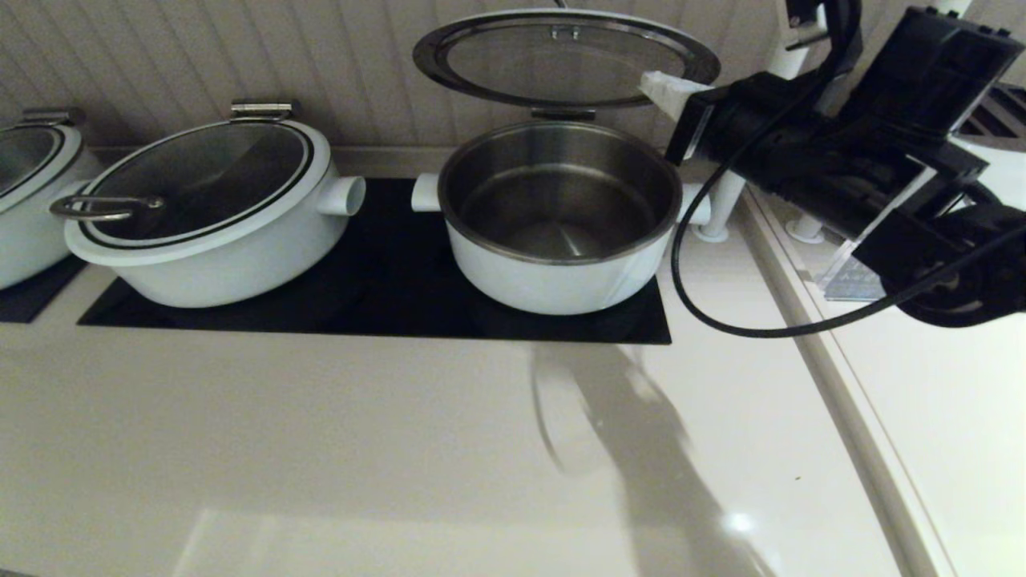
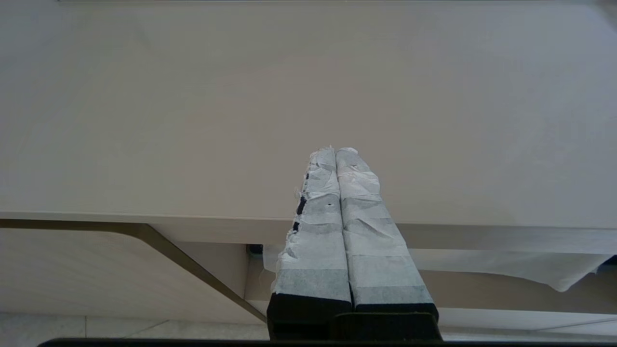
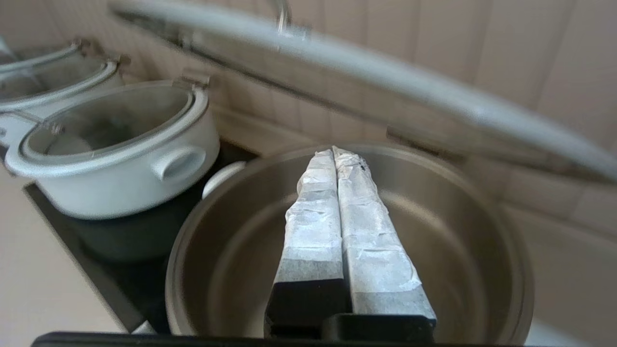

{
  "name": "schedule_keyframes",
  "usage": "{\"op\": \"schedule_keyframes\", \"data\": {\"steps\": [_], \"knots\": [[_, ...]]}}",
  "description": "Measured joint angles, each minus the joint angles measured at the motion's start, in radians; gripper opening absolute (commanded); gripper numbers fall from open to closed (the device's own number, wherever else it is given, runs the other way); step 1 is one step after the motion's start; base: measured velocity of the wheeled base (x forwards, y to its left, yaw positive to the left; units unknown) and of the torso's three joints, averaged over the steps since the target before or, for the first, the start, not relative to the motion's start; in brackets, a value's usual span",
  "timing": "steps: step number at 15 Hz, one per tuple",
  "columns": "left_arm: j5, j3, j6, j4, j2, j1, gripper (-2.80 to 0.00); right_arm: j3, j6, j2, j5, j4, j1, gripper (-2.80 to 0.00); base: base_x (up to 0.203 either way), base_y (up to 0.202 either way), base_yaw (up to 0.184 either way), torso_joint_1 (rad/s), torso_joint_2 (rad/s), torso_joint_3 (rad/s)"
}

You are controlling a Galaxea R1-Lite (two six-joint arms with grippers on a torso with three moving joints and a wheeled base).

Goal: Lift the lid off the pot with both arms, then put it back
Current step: Close the pot lid

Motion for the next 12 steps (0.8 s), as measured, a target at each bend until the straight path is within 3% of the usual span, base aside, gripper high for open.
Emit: {"op": "schedule_keyframes", "data": {"steps": [12], "knots": [[0.0, 0.0, 0.0, 0.001, 0.0, 0.0, -2.8, 0.152, 0.0, -0.143, -0.003, 0.005, -0.054, -2.8, 0.0, 0.0, 0.0, 0.0, 0.0, 0.0]]}}
